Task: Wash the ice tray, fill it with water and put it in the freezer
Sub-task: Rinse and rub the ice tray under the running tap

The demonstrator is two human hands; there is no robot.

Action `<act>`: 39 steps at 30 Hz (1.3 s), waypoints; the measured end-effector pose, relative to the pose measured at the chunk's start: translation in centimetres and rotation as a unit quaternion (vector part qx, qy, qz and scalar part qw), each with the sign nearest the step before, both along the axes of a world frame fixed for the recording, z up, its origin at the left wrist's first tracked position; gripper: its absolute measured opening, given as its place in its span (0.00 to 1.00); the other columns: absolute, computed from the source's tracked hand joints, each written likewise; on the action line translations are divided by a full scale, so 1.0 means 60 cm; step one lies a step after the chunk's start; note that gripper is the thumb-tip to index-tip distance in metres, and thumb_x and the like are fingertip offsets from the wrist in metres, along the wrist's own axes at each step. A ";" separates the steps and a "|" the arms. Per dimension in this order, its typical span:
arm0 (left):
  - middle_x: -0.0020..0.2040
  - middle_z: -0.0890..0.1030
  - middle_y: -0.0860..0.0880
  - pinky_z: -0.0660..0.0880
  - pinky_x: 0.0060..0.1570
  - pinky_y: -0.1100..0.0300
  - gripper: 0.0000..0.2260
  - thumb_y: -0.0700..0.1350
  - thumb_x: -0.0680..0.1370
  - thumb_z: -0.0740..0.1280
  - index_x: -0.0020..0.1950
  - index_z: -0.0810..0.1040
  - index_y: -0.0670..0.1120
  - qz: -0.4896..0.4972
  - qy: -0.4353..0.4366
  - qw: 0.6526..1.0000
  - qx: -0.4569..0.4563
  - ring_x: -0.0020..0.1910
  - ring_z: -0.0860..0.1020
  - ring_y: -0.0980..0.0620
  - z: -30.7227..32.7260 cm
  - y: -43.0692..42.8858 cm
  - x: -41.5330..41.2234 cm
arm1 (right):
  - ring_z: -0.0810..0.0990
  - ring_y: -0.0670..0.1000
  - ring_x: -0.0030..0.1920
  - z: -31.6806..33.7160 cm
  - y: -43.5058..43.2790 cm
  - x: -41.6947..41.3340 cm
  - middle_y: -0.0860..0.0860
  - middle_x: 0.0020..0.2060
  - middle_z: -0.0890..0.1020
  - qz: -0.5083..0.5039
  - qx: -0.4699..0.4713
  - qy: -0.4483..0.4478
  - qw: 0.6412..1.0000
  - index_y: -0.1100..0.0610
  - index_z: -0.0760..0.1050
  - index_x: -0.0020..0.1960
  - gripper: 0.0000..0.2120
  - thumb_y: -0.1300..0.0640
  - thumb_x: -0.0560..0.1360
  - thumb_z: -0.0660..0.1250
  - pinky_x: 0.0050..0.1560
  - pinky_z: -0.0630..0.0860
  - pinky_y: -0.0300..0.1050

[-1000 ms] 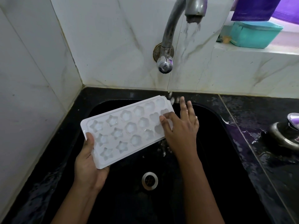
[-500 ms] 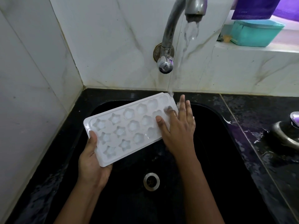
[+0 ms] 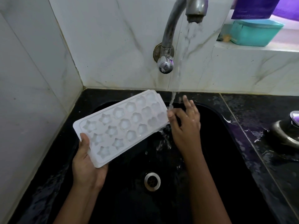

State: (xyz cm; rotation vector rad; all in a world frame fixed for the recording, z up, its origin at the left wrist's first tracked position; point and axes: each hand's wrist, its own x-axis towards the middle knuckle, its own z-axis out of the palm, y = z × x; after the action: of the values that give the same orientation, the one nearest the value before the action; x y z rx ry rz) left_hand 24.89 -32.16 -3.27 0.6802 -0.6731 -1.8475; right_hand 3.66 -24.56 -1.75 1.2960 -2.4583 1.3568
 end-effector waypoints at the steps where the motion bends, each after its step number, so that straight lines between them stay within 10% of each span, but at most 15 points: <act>1: 0.66 0.79 0.45 0.79 0.56 0.50 0.20 0.55 0.83 0.54 0.70 0.73 0.48 0.004 0.006 1.000 0.008 0.62 0.79 0.47 0.000 -0.001 0.000 | 0.50 0.44 0.74 0.003 0.003 -0.003 0.45 0.75 0.59 -0.014 -0.013 -0.004 1.000 0.50 0.79 0.51 0.17 0.43 0.75 0.57 0.63 0.53 0.50; 5: 0.62 0.81 0.46 0.79 0.54 0.49 0.20 0.55 0.82 0.54 0.59 0.84 0.50 0.015 0.032 0.998 0.045 0.59 0.81 0.47 0.004 -0.001 -0.005 | 0.53 0.46 0.74 -0.001 0.003 -0.003 0.47 0.74 0.62 -0.011 0.000 0.029 1.000 0.51 0.79 0.51 0.13 0.47 0.74 0.61 0.64 0.56 0.51; 39: 0.65 0.79 0.45 0.76 0.59 0.44 0.32 0.67 0.76 0.52 0.73 0.70 0.49 -0.069 -0.022 0.997 -0.001 0.63 0.78 0.43 0.024 0.017 -0.029 | 0.40 0.50 0.76 0.039 0.004 0.012 0.48 0.77 0.45 0.001 0.173 0.098 0.980 0.51 0.78 0.58 0.13 0.48 0.78 0.62 0.72 0.47 0.58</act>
State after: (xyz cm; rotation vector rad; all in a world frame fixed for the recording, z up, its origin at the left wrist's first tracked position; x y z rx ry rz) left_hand 23.13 -31.14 -1.85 0.6891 -0.7676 -1.9636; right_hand 4.39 -24.30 0.57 1.4156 -2.6280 0.7742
